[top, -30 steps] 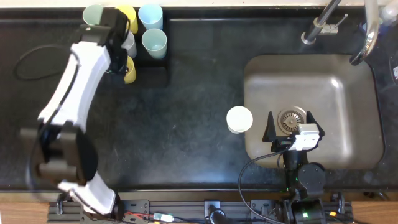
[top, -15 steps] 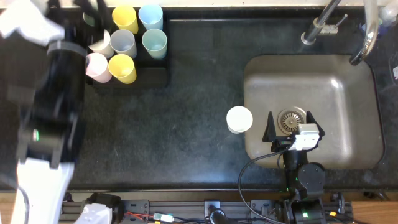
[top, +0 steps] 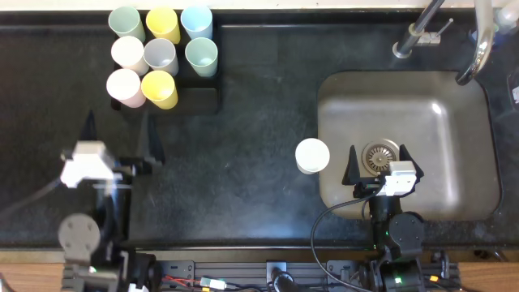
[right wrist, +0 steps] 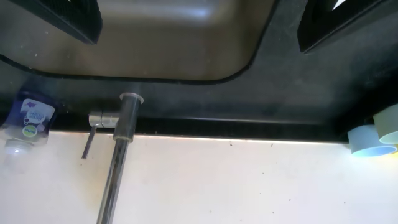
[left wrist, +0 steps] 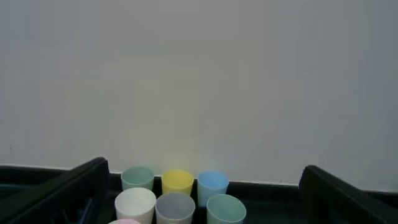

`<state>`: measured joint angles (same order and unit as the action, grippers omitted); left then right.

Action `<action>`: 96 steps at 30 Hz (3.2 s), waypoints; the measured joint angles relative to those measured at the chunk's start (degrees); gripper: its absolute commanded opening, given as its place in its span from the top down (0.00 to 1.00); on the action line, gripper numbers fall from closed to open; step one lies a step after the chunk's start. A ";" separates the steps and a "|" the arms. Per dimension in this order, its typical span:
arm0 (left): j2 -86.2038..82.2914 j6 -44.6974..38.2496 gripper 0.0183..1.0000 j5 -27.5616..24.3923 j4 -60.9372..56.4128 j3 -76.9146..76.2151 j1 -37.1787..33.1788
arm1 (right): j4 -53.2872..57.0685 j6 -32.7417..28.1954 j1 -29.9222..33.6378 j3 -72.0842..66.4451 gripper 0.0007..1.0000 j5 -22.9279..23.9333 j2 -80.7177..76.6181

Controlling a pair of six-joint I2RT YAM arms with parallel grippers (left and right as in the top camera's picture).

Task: Store Cups

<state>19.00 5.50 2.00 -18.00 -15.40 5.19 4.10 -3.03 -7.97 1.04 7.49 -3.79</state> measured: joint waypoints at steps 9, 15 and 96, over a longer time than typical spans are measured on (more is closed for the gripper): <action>-12.57 -0.20 0.00 -0.13 2.67 13.70 0.00 | 0.02 0.00 0.00 0.00 0.00 -0.02 -0.02; -18.18 -1.27 0.00 -0.17 14.36 14.69 0.00 | 0.02 0.00 0.00 0.00 0.00 -0.02 0.00; -18.36 -1.46 0.00 -0.96 22.69 14.88 0.00 | 82.01 2.97 -1.36 78.42 0.00 -17.75 -91.08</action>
<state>0.64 4.03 1.04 4.69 -0.51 5.19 86.11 -0.05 -9.32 79.46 -10.26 -94.87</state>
